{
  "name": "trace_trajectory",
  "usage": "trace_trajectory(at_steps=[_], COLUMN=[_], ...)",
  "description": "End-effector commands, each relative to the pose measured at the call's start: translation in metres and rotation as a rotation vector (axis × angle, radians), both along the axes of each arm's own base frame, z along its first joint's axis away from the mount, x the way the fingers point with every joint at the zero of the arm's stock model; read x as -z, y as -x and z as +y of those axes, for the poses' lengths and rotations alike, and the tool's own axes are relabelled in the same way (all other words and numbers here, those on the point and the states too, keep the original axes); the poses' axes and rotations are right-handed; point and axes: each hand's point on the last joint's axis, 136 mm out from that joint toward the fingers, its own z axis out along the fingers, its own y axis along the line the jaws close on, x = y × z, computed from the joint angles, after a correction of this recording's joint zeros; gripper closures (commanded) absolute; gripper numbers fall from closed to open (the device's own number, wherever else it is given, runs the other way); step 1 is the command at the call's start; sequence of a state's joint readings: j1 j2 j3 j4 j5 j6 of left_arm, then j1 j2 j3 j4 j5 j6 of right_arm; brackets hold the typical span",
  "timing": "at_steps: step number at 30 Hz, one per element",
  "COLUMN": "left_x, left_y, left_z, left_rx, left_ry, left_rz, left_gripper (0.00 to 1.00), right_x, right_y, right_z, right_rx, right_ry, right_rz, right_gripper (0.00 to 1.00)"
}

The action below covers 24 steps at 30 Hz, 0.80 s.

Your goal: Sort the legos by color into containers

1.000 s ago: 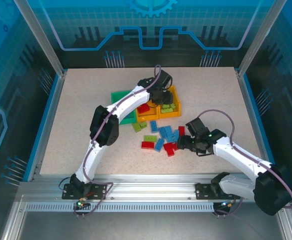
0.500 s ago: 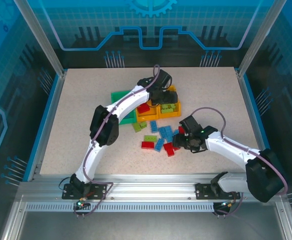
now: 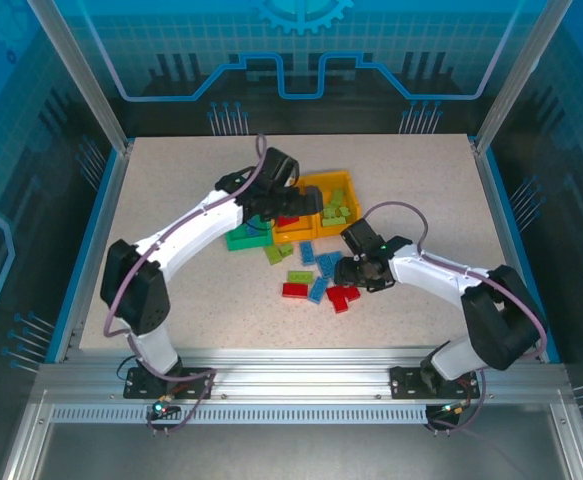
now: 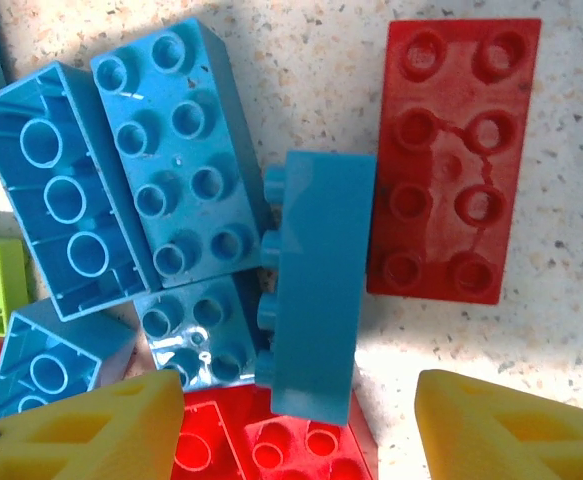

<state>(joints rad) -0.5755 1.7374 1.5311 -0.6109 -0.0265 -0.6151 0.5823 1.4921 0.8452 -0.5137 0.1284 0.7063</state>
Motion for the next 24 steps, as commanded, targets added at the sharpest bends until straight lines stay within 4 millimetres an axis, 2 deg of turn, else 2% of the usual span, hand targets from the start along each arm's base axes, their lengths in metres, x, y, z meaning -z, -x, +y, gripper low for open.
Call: trace_trajectory(at_steps=[1, 4, 11, 21, 24], left_x=[0.003, 0.010, 0.016, 0.022, 0.027], left_y=[0.008, 0.021, 0.041, 0.057, 0.060], left_z=[0.026, 0.045, 0.075, 0.093, 0.098], left_rx=[-0.066, -0.093, -0.147, -0.184, -0.199], left_ry=[-0.014, -0.022, -0.031, -0.048, -0.051], left_rz=[-0.009, 0.008, 0.016, 0.026, 0.035], left_gripper=[0.01, 0.01, 0.01, 0.01, 0.01], right_x=[-0.004, 0.000, 0.003, 0.007, 0.007], right_y=[-0.008, -0.009, -0.008, -0.002, -0.003], right_z=[0.003, 0.002, -0.002, -0.008, -0.005], right_rx=[-0.028, -0.029, -0.037, -0.035, -0.044], right_ry=[0.045, 0.071, 0.122, 0.178, 0.185], right_rz=[-0.004, 0.021, 0.048, 0.084, 0.088], right_gripper=[0.42, 0.50, 0.59, 0.59, 0.64])
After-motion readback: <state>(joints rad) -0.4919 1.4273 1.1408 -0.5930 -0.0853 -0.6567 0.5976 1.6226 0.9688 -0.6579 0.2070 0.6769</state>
